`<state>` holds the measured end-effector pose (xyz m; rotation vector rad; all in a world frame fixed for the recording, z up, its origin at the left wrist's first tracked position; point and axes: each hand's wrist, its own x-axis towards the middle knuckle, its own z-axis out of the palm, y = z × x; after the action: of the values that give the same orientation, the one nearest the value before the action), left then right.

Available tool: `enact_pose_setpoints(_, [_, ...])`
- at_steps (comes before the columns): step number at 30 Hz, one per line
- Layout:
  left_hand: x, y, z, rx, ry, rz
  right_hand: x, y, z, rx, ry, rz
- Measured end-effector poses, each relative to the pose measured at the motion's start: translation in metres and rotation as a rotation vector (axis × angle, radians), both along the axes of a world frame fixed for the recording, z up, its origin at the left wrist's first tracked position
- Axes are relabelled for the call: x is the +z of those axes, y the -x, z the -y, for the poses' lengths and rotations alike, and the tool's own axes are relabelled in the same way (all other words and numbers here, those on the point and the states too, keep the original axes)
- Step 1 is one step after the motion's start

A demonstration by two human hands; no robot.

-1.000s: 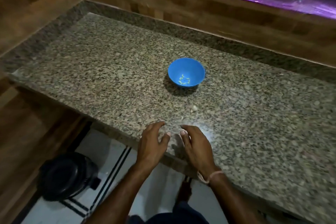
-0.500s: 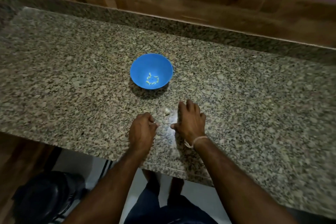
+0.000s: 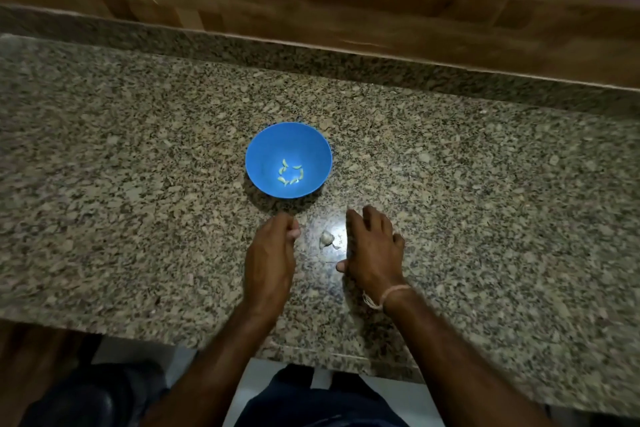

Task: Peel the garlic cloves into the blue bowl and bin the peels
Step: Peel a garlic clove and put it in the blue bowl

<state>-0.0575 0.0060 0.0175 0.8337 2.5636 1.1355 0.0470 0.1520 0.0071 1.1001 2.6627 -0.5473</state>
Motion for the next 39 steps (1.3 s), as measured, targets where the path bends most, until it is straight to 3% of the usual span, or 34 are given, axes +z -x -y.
enact_pose_setpoints(6, [0.024, 0.069, -0.042, 0.022, 0.014, -0.228, -0.001, 0.001, 0.001, -0.035, 0.015, -0.002])
enact_pose_setpoints(11, [0.021, 0.097, -0.058, 0.034, 0.13, -0.195, -0.002, 0.001, 0.002, -0.041, 0.023, -0.004])
enact_pose_setpoints(16, [0.028, 0.056, -0.041, 0.011, -0.05, -0.248, -0.002, -0.001, -0.001, -0.034, 0.031, -0.013])
enact_pose_setpoints(21, [-0.021, -0.011, -0.032, -0.18, 0.082, 0.05, -0.006, -0.007, -0.003, -0.01, 0.032, -0.061])
enact_pose_setpoints(24, [-0.034, -0.02, -0.042, -0.119, 0.116, 0.023, -0.011, -0.013, -0.007, 0.03, 0.035, -0.092])
enact_pose_setpoints(26, [-0.036, -0.024, -0.046, -0.022, 0.047, 0.129, -0.014, -0.017, -0.01, 0.043, 0.056, -0.114])
enact_pose_setpoints(28, [-0.033, -0.026, -0.047, 0.139, -0.119, 0.51, -0.02, -0.024, -0.014, 0.01, 0.145, -0.247])
enact_pose_setpoints(30, [-0.026, -0.03, -0.047, 0.243, -0.308, 0.933, -0.021, -0.031, -0.017, -0.154, 0.477, -0.528])
enact_pose_setpoints(32, [-0.019, -0.038, -0.047, 0.252, -0.443, 1.136, -0.013, -0.039, -0.015, -0.315, 0.781, -0.7])
enact_pose_setpoints(35, [-0.009, -0.051, -0.045, 0.24, -0.602, 1.225, -0.003, -0.044, -0.013, -0.322, 0.849, -0.792])
enact_pose_setpoints(39, [0.002, -0.062, -0.045, 0.257, -0.653, 1.212, 0.007, -0.049, -0.017, -0.295, 0.845, -0.868])
